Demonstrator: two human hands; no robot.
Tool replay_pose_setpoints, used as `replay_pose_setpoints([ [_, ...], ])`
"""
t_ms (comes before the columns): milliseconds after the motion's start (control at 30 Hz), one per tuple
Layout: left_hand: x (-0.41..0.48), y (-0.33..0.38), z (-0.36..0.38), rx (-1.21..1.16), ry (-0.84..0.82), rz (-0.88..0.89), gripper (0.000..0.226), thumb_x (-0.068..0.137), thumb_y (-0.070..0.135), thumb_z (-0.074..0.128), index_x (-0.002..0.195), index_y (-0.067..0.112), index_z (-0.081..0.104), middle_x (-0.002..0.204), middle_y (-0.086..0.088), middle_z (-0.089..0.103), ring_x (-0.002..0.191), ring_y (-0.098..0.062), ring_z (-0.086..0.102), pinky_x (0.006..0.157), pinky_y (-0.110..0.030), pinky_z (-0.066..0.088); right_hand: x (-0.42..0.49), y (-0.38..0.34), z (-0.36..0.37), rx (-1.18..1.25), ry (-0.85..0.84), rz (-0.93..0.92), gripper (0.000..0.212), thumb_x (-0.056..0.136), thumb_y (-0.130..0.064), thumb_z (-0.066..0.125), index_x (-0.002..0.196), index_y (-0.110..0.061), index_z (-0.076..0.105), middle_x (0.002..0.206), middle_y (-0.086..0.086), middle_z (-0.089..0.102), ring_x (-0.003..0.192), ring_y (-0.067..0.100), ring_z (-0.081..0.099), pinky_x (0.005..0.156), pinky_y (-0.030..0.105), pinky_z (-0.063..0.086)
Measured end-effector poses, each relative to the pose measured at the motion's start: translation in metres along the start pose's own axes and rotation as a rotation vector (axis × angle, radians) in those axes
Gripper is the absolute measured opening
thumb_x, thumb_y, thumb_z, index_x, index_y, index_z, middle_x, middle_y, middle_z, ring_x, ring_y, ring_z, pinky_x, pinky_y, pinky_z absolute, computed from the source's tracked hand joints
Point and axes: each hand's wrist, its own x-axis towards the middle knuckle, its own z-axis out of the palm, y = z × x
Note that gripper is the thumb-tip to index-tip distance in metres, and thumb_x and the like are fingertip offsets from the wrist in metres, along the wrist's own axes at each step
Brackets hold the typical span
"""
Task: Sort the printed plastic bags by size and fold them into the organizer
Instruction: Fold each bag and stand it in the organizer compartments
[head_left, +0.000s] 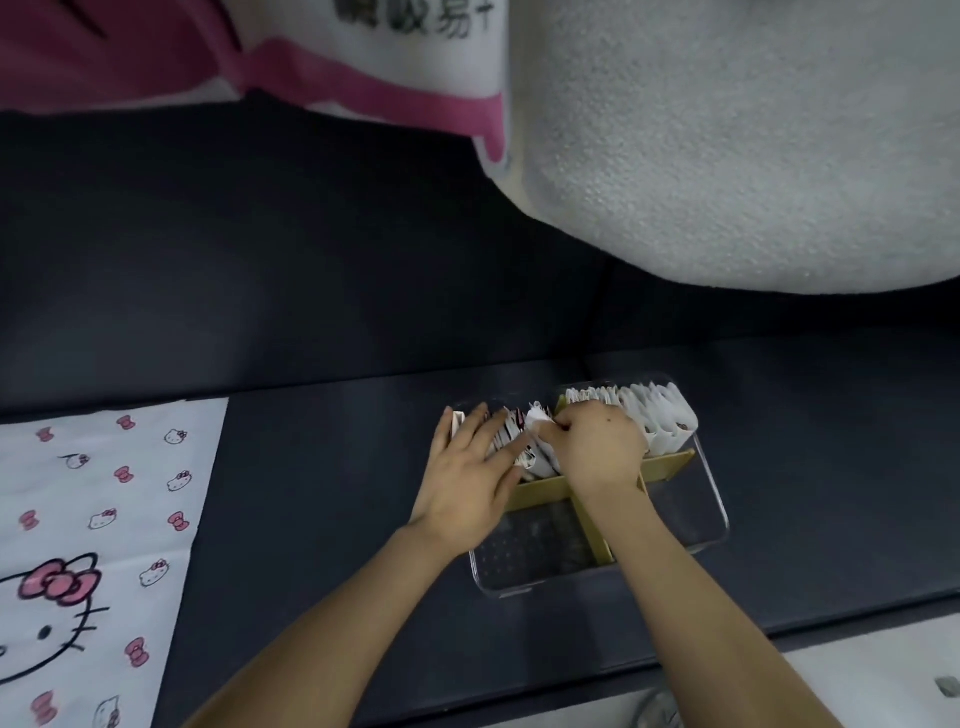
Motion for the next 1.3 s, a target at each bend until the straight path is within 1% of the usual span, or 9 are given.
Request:
replay_pose_setpoints([
  [100,0.001,0.001,0.002,-0.008,0.012,-0.004,0.042,0.095,0.037,0.034,0.127,0.026,0.059,0.133,-0.006,0.057,0.128,-0.031,0.047,0.112,-0.047,0.011,0.006,-0.007,0.002,-0.097,0.014,0.045,0.042,0.095,-0.048,0.045,0.079,-0.016,0.066,0.066,-0.001,0.05,0.064,0.017,0.048,0.045,0.022,0.019],
  [233,0.001,0.001,0.001,-0.053,0.018,-0.003,0.041,0.096,0.036,0.035,0.128,0.026,0.058,0.134,-0.005,0.056,0.128,-0.03,0.047,0.113,-0.046,0.01,0.013,-0.017,0.009,-0.228,-0.036,0.056,0.044,0.099,-0.047,0.037,0.096,-0.015,0.067,0.086,0.001,0.066,0.072,0.018,0.058,0.051,0.023,0.029],
  [333,-0.002,-0.005,0.0,-0.085,0.003,0.019,0.04,0.096,0.036,0.036,0.128,0.025,0.058,0.135,-0.005,0.056,0.13,-0.029,0.046,0.113,-0.045,0.012,0.01,-0.019,0.007,-0.184,-0.069,0.067,0.045,0.098,-0.051,0.037,0.095,-0.016,0.066,0.092,0.002,0.068,0.083,0.019,0.065,0.046,0.023,0.025],
  [567,-0.007,-0.008,-0.002,-0.11,0.01,0.034,0.041,0.096,0.035,0.035,0.125,0.022,0.061,0.135,-0.006,0.055,0.131,-0.027,0.045,0.116,-0.047,0.019,-0.011,-0.016,0.012,-0.013,-0.041,0.018,0.024,0.098,-0.027,0.049,0.099,-0.015,0.07,0.094,0.004,0.07,0.084,0.017,0.061,0.064,0.023,0.039],
  [800,-0.027,-0.011,-0.017,-0.183,0.034,0.022,0.038,0.096,0.031,0.038,0.124,0.021,0.062,0.138,-0.005,0.053,0.134,-0.023,0.041,0.115,-0.037,0.015,-0.018,-0.02,0.011,0.011,0.004,0.064,0.027,0.097,-0.029,0.049,0.09,-0.012,0.069,0.085,0.006,0.068,0.072,0.018,0.057,0.057,0.023,0.034],
  [1033,-0.122,-0.056,-0.048,-0.225,0.235,-0.278,0.042,0.098,0.035,0.037,0.113,0.012,0.069,0.126,-0.008,0.061,0.12,-0.025,0.054,0.108,-0.039,0.032,-0.088,-0.058,-0.001,0.099,0.385,-0.184,0.011,0.077,-0.019,0.073,0.068,-0.013,0.07,0.058,0.003,0.063,0.054,0.025,0.06,0.042,0.024,0.04],
  [1167,-0.218,-0.104,-0.068,-0.111,0.186,-0.517,0.064,0.099,0.049,0.024,0.101,0.008,0.073,0.118,-0.014,0.064,0.109,-0.033,0.058,0.094,-0.041,0.046,-0.143,-0.106,0.042,0.243,0.129,-0.431,0.022,0.077,-0.035,0.06,0.08,-0.019,0.075,0.077,-0.004,0.072,0.065,0.018,0.066,0.054,0.022,0.051],
  [1233,-0.267,-0.128,-0.081,-0.052,0.01,-0.664,0.076,0.096,0.06,0.018,0.101,0.009,0.074,0.12,-0.019,0.063,0.11,-0.04,0.058,0.092,-0.046,0.048,-0.166,-0.125,0.07,0.164,-0.09,-0.502,0.038,0.079,-0.046,0.048,0.09,-0.022,0.076,0.093,-0.002,0.074,0.08,0.02,0.07,0.065,0.027,0.057],
  [1300,-0.31,-0.15,-0.095,-0.016,-0.219,-0.821,0.09,0.085,0.076,0.011,0.116,0.014,0.068,0.133,-0.022,0.053,0.124,-0.043,0.047,0.102,-0.053,0.037,-0.181,-0.137,0.1,-0.001,-0.252,-0.52,0.052,0.079,-0.057,0.039,0.103,-0.027,0.074,0.11,0.004,0.071,0.098,0.026,0.068,0.078,0.036,0.057],
])
